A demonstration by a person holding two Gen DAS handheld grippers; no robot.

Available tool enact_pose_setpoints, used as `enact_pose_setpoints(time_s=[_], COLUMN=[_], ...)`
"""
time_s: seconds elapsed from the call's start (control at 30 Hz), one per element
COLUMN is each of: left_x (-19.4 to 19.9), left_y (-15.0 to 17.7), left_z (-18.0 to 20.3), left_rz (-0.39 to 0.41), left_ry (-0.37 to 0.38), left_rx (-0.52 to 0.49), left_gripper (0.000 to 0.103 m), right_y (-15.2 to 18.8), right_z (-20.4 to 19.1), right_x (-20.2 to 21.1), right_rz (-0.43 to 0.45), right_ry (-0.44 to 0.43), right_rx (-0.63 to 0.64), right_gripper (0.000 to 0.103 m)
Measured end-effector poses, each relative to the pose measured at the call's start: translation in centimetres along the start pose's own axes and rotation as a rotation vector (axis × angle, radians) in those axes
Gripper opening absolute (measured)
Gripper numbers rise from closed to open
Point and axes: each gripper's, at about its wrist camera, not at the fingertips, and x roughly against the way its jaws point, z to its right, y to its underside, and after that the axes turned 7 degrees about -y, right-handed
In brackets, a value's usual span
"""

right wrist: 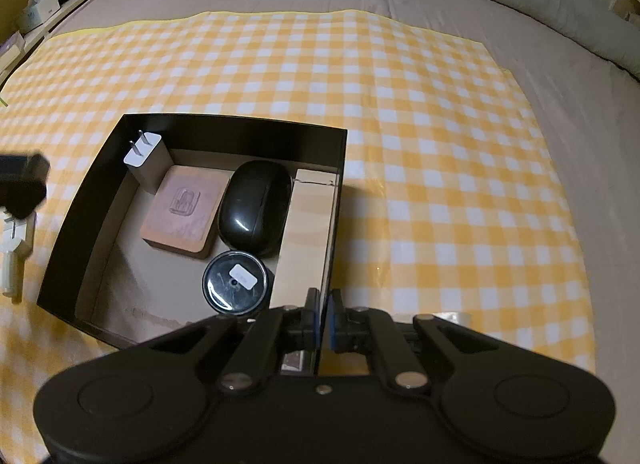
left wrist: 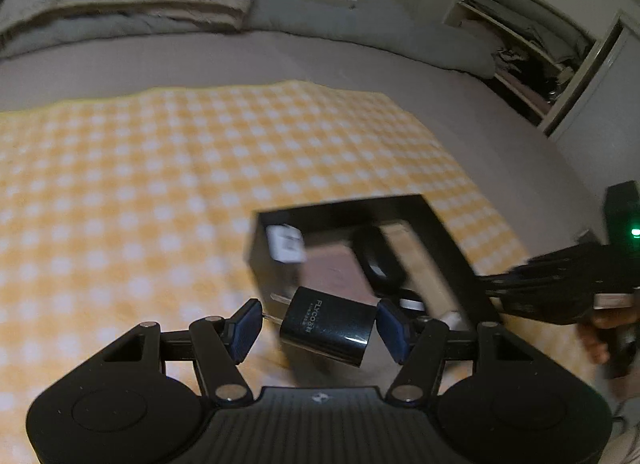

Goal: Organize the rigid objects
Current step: 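Carry the black charger with the left gripper over the box, then open the left gripper to drop the charger into the box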

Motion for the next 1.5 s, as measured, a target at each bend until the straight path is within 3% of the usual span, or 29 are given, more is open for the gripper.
enact_pose_setpoints(time_s=[0.23, 0.4, 0.57, 0.87, 1.33, 1.5], left_x=[-0.9, -1.8, -2.4, -2.1, -1.4, -0.9], left_y=[0.7, 1.1, 1.5, 1.6, 1.6, 1.7], left_z=[4.4, 6.3, 6.6, 6.4, 6.2, 6.4], left_rz=[-0.043, -0.077, -0.099, -0.114, -0.108, -0.096], left_ry=[0.016, -0.037, -0.087, -0.08, -0.051, -0.04], left_rx=[-0.084, -0.292, -0.455, -0.581, -0.572, -0.568], left_gripper=[0.063, 0.063, 0.063, 0.064, 0.069, 0.079], right_y=[-0.1, 0.0, -0.1, -0.2, -0.2, -0.3], right_z=[-0.1, 0.0, 0.0, -0.1, -0.3, 0.0], right_x=[0.1, 0.1, 0.1, 0.0, -0.1, -0.2], right_rz=[-0.002, -0.002, -0.003, -0.007, -0.012, -0.014], right_ry=[0.004, 0.004, 0.003, 0.011, 0.015, 0.009], right_rx=[0.002, 0.002, 0.006, 0.011, 0.017, -0.011], right_gripper=[0.004, 0.005, 0.005, 0.005, 0.005, 0.004])
